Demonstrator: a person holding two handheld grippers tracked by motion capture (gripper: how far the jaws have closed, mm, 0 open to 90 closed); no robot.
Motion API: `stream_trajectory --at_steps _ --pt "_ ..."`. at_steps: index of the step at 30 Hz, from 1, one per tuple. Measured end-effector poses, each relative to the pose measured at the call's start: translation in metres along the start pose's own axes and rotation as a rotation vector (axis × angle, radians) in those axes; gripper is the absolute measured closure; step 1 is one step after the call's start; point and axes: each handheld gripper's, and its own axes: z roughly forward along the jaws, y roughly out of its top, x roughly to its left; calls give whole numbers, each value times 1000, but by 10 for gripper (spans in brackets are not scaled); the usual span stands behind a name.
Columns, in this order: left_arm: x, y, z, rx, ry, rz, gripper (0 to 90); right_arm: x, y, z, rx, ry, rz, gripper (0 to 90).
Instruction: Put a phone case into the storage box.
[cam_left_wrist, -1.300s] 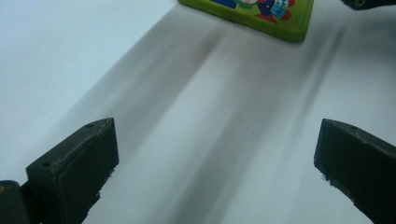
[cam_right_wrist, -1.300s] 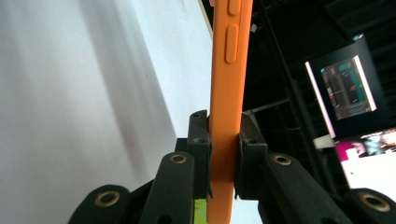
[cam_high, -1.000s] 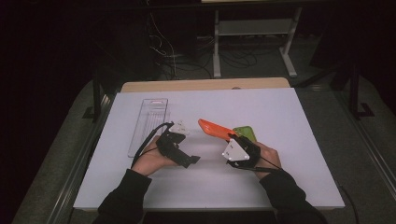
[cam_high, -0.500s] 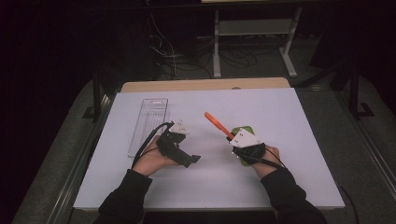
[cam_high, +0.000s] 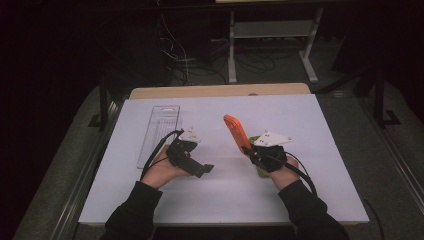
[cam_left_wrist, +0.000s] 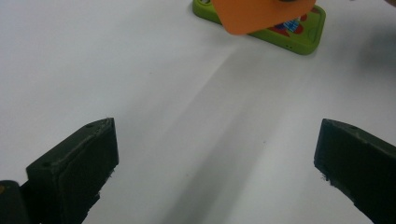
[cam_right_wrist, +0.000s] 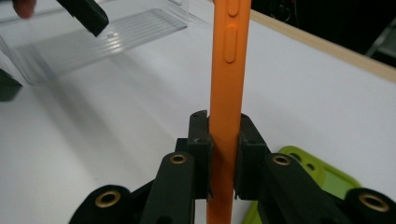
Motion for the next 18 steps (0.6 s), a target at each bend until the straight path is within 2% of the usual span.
stream_trajectory --at_steps 2,6,8,11,18 --pt "3 0 -2 -6 10 5 0 -2 0 1 -2 41 70 783" --pt "6 2 -6 -55 -2 -36 0 -7 -2 3 -15 95 183 783" --pt "7 5 -9 -103 -14 -69 0 -6 -2 4 -19 107 196 783" --pt "9 9 -13 -150 -31 -93 0 -3 -3 6 -19 119 207 783" --pt "14 20 -19 -223 -41 -125 0 7 -3 12 -29 136 201 784"
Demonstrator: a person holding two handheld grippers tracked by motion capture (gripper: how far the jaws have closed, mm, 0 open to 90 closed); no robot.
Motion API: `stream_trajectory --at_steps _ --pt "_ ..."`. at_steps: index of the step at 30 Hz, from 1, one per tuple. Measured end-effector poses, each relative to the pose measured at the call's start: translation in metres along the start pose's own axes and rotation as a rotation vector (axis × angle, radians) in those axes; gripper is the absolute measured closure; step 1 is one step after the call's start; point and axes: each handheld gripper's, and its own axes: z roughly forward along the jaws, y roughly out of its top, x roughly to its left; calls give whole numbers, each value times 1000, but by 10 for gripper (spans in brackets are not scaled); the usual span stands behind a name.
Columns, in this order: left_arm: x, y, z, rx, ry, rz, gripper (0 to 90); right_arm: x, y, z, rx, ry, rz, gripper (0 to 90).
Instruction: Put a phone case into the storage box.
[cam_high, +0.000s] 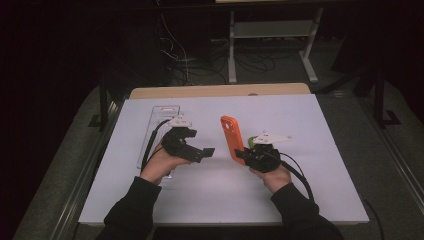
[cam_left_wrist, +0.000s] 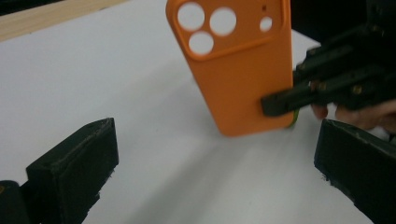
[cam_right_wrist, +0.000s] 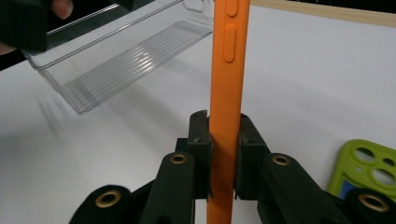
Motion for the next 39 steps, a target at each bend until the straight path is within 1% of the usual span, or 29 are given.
stream_trajectory --at_steps 1,3,7,9,10,12,16,17,18,22,24,25,26,28,30,32,33,36,37,39 --pt "0 1 0 -1 -5 -7 0 2 0 1 2 4 3 784" --pt "0 3 2 -22 -12 -8 0 5 0 2 -8 15 0 784" --pt "-3 5 6 -44 -25 -20 0 12 0 5 -10 35 -3 784" --pt "-4 5 8 -43 -31 -20 0 16 0 7 -14 45 -6 784" --pt "-5 5 8 -43 -32 -18 0 19 0 8 -3 54 2 784" --pt "-6 5 10 -47 -34 -24 0 22 0 10 -10 59 -16 784" --pt "-7 4 12 -53 -34 -32 0 30 -1 13 -13 80 -28 784" --pt "-8 4 13 -56 -33 -29 0 33 -1 13 -8 89 -26 784" --pt "-7 3 13 -55 -34 -27 0 35 -1 14 -10 96 -36 784" --pt "-7 2 15 -59 -40 -26 0 42 -1 16 -17 126 -37 784" --pt "-8 2 15 -62 -45 -48 0 46 -1 17 -8 139 -40 784" --pt "-8 2 16 -62 -43 -45 0 47 -2 18 -7 141 -46 784" --pt "-7 2 15 -62 -42 -29 0 48 -2 19 -6 144 -41 785" --pt "-6 1 16 -67 -40 -26 0 49 -2 20 -6 146 -48 785" --pt "-5 1 16 -67 -38 -26 0 50 -2 20 -2 149 -45 785" --pt "-6 0 16 -62 -35 -48 0 51 -3 21 -2 148 -45 785" --pt "-5 0 16 -60 -34 -47 0 51 -3 21 1 149 -46 785" --pt "-5 0 16 -75 -32 -66 29 51 -3 21 3 149 -46 785" --pt "-6 0 16 -79 -31 -79 40 51 -3 21 3 148 -45 785" --pt "-5 -1 15 -85 -26 -80 62 50 -3 21 0 147 -50 785"
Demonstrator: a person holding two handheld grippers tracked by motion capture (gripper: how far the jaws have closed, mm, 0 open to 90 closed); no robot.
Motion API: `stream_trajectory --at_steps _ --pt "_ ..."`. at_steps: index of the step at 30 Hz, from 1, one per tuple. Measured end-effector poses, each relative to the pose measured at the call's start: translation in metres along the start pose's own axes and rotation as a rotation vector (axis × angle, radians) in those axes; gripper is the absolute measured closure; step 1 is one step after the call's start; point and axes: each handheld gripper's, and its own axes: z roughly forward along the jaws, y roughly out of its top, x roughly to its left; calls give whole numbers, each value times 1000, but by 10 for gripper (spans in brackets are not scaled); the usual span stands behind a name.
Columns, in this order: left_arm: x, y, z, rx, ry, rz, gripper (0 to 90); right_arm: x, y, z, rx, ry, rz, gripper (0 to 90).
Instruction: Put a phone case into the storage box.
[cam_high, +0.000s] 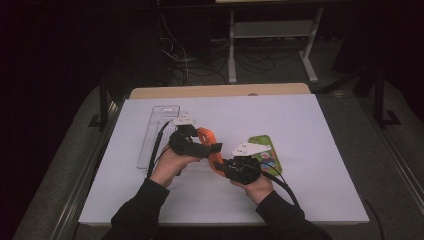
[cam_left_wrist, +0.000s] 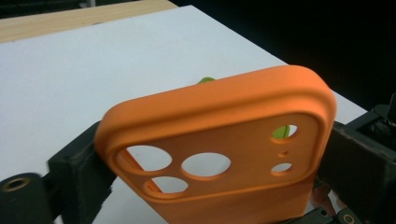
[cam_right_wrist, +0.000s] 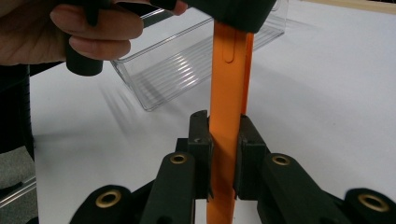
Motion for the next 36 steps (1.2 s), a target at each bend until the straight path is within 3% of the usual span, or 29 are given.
stream_trajectory --at_steps 4,8,12,21,26,27,30,36 --pt "0 -1 1 -19 -2 -5 84 0 0 0 5 -3 -1 785" --pt "2 -1 1 -23 -11 36 102 0 -1 2 11 -2 -4 785" --pt "2 -1 1 -21 -22 19 121 1 -2 3 15 -7 -6 785" --pt "-2 0 1 -25 -23 45 143 0 -3 4 28 -14 -8 770" --pt "-4 1 2 -25 -24 50 144 -3 -1 3 37 -21 -9 545" --pt "-4 2 1 -23 -19 47 144 -7 0 -1 61 -10 -16 454" --pt "-1 5 -1 -20 -8 52 144 -11 1 -5 82 12 -8 373" --pt "6 18 -9 -16 33 61 143 -28 -1 -24 101 -48 -42 174"
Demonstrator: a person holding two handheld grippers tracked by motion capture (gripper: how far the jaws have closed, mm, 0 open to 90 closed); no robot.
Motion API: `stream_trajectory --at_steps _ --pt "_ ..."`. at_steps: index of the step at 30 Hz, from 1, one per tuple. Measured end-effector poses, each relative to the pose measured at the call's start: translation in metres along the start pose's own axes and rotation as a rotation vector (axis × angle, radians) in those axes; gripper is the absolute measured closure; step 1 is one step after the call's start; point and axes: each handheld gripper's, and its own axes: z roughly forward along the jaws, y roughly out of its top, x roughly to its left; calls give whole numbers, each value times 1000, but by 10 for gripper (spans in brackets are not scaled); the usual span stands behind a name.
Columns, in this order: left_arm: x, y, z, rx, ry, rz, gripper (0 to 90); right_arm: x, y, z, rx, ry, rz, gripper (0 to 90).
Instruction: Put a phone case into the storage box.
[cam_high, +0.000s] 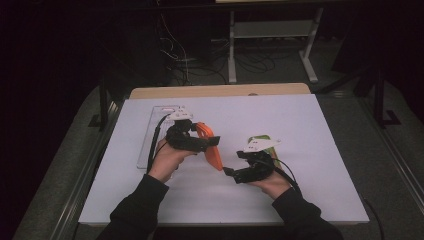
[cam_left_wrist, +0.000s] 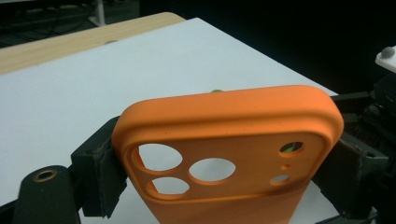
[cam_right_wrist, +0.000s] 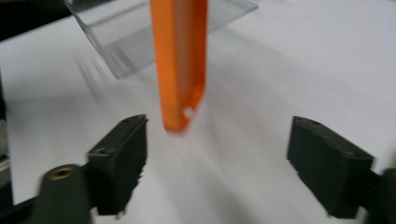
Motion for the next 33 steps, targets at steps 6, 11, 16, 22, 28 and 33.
stream_trajectory --at_steps 6,11,16,22,28,33 --pt "9 21 -10 -8 58 -1 143 -12 -8 -15 16 -20 -20 77" --pt "20 35 -20 14 111 -4 144 -21 -18 -30 26 -45 -20 44" --pt "30 46 -29 34 154 -18 143 -28 -25 -44 22 -72 -13 36" --pt "43 57 -38 72 200 -19 145 -34 -35 -56 25 -99 -6 22" --pt "55 67 -48 103 244 -18 145 -38 -45 -59 54 -119 -25 12" --pt "65 73 -54 119 279 -29 145 -39 -51 -62 61 -131 -25 8"
